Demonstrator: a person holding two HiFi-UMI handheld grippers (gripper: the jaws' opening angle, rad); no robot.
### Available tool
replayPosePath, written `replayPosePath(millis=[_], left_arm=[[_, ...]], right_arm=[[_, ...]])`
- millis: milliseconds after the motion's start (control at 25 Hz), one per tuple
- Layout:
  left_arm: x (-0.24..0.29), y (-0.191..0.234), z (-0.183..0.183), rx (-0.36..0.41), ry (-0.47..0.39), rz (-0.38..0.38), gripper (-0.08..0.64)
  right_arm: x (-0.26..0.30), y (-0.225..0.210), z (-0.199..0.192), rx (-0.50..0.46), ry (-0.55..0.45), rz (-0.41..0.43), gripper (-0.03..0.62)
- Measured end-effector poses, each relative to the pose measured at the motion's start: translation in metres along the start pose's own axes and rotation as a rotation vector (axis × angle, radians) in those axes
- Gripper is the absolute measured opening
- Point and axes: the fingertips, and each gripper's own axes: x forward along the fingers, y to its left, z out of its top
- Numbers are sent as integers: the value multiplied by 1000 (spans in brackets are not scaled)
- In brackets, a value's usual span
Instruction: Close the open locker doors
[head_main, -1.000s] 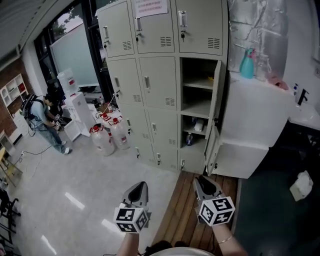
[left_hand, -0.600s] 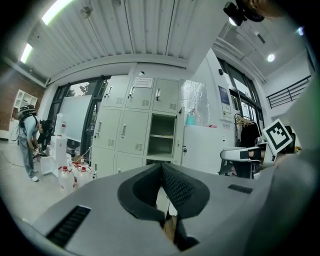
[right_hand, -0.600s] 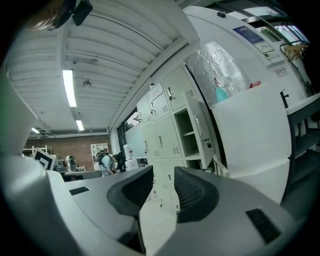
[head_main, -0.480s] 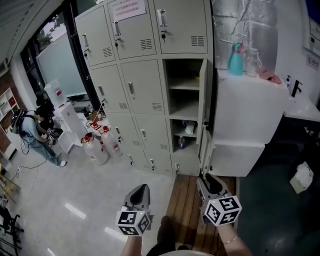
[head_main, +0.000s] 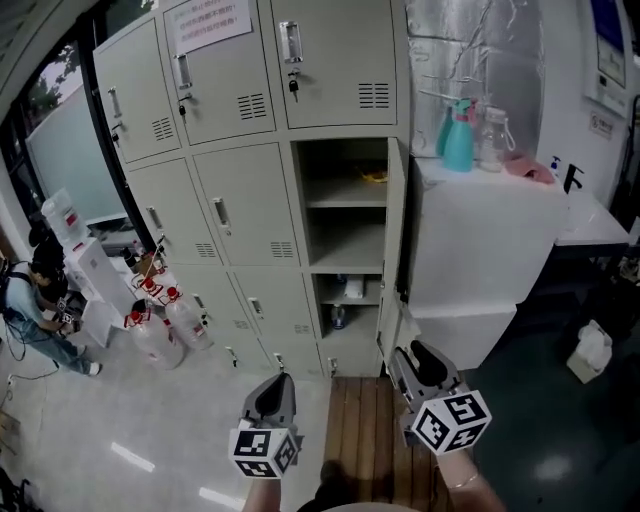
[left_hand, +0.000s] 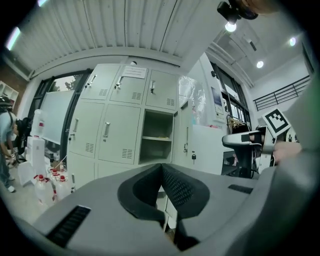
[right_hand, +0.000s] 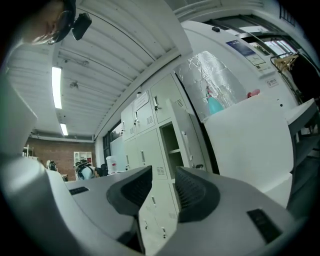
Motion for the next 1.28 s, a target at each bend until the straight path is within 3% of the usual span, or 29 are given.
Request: replayPosePath(millis=[400, 720, 1280], left_arm=[[130, 61, 28, 8, -5, -143, 20], [188, 69, 28, -20, 12, -259, 20], [245, 66, 39, -13, 13, -262, 20]], right_arm=[[105, -40, 47, -37, -122, -130, 141], [135, -61, 55, -39, -149, -207, 141], [165, -66, 86, -79, -180, -71, 178]])
